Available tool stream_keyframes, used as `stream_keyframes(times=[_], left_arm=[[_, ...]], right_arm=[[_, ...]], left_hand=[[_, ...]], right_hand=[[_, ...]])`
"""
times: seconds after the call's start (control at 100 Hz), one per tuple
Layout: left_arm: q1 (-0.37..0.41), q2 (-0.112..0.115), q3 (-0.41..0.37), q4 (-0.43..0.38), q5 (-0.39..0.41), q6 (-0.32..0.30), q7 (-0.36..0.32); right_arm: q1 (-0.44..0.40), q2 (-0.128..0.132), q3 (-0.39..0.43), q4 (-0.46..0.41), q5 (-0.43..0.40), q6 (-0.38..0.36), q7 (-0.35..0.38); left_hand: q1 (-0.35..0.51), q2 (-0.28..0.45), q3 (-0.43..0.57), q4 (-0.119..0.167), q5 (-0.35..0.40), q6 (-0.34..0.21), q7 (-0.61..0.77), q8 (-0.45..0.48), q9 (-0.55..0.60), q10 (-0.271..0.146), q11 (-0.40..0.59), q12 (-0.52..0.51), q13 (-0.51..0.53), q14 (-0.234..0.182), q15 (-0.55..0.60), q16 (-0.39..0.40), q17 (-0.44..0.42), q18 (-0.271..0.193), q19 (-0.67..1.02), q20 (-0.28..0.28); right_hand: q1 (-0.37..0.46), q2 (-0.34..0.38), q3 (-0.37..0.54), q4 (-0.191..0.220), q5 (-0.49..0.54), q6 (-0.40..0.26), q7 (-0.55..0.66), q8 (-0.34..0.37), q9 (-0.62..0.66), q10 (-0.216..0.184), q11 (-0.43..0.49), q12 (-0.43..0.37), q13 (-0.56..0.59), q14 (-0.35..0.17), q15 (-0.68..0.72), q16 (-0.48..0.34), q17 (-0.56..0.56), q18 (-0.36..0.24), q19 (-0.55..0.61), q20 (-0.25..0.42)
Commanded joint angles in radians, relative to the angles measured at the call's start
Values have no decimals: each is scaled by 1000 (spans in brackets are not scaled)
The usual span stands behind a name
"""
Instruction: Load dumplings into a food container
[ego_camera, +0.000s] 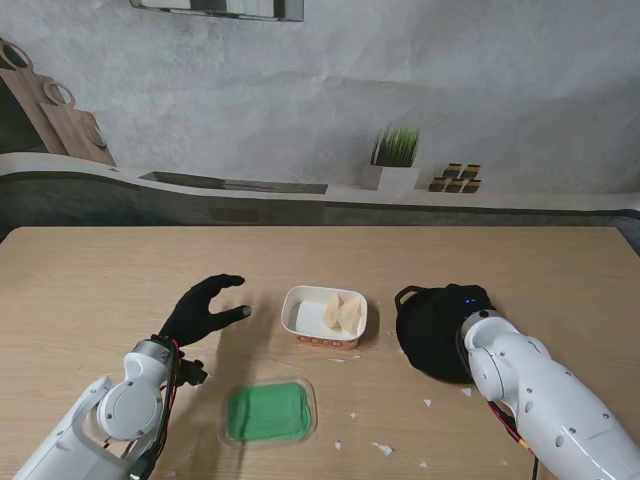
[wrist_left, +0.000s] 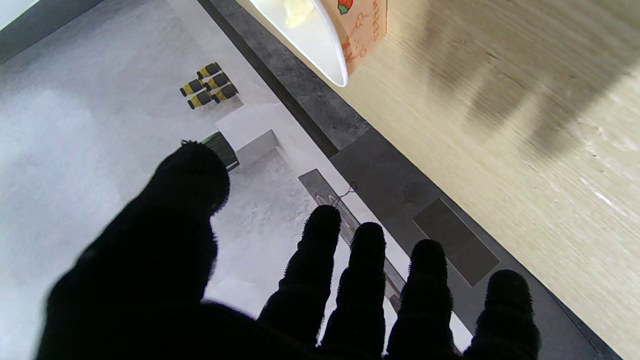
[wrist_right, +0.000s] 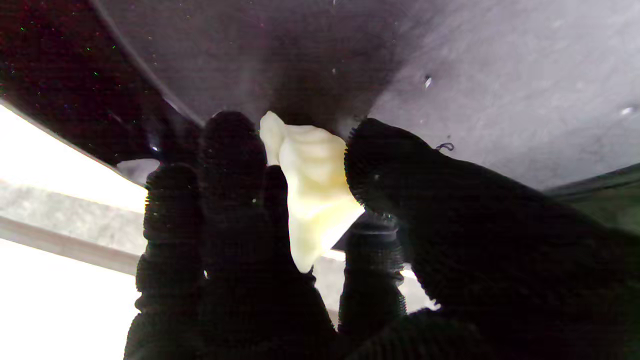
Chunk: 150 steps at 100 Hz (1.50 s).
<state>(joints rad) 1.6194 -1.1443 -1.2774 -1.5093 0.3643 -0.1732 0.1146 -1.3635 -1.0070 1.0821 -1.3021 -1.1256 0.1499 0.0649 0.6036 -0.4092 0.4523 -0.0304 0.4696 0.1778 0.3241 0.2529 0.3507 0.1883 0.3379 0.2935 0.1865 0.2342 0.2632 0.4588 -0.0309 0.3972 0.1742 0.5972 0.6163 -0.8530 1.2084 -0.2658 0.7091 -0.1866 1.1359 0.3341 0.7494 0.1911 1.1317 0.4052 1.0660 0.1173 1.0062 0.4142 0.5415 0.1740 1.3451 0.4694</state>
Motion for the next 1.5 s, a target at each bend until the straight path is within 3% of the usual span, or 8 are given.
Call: stream_keyframes(times=[0.0,0.17,0.36,0.62,0.8,0.96,1.12,1.49], left_arm=[[1,-3,2,-4,-3,5,-14],[0,-4,3,-6,-6,9,-14],[-1,-4,5,-5,-7,11,-15],[-3,-5,6,-4,-11,10,-13],[-1,-7,2,-9,-14,9,-7],[10,-9,-11,-21,-20,4,2],[23,-13,-26,-33,-35,6,12],[31,-16,-41,-39,-52,9,20]], right_arm=[[-18,-12,-4,30,-2,-24,1],[-33,-16,29,29,-7,-65,-67],[-75,-23,116,-26,-10,-138,-121],[-133,-40,243,-172,54,-223,-113],[-119,-52,246,-249,142,-254,-78],[-51,-59,156,-265,206,-245,-46],[40,-75,4,-242,285,-179,-38],[259,-150,-336,-56,456,-42,-121]], left_hand=[[2,-7,7,13,12,-7,2,8,3,13,3,-3,13,2,14,16,-16,-23,-35,-15],[3,-8,8,13,12,-8,1,8,1,13,3,-3,14,3,15,17,-16,-24,-35,-15],[3,-9,8,13,12,-7,2,9,1,13,3,-3,14,2,15,17,-14,-22,-35,-15],[5,-12,13,13,11,-8,3,9,2,13,5,-2,15,3,18,18,-11,-21,-34,-15],[2,-10,14,12,10,-7,4,9,1,12,6,-2,14,2,19,18,-11,-21,-34,-16],[1,-1,12,12,10,-5,3,8,1,14,5,-3,14,2,19,17,-7,-23,-33,-17],[5,8,6,12,8,-4,0,7,0,16,3,-4,14,2,19,17,0,-22,-31,-16],[15,12,-2,14,7,-2,-3,5,2,17,3,-4,14,3,18,16,0,-23,-30,-16]], right_hand=[[129,-4,89,-21,81,-21,68,10,129,-135,26,-4,78,21,41,-28,35,35,48,-11],[154,-61,144,-22,157,2,52,33,182,-101,25,-14,133,56,78,-23,97,46,58,-25],[166,-71,185,-20,168,32,45,74,184,-80,33,17,151,73,119,33,124,53,64,-34],[184,-86,214,-24,183,56,37,111,180,-69,30,53,151,91,150,71,129,68,65,-33],[186,-86,214,-25,188,59,33,115,182,-67,26,58,152,94,153,76,130,71,65,-31],[183,-85,213,-25,187,55,30,118,183,-66,23,62,149,92,151,78,128,69,62,-31],[183,-83,211,-25,187,57,28,120,182,-68,21,64,149,91,150,79,126,68,60,-31],[181,-77,209,-26,179,56,28,124,177,-68,18,72,148,85,147,83,126,68,58,-31]])
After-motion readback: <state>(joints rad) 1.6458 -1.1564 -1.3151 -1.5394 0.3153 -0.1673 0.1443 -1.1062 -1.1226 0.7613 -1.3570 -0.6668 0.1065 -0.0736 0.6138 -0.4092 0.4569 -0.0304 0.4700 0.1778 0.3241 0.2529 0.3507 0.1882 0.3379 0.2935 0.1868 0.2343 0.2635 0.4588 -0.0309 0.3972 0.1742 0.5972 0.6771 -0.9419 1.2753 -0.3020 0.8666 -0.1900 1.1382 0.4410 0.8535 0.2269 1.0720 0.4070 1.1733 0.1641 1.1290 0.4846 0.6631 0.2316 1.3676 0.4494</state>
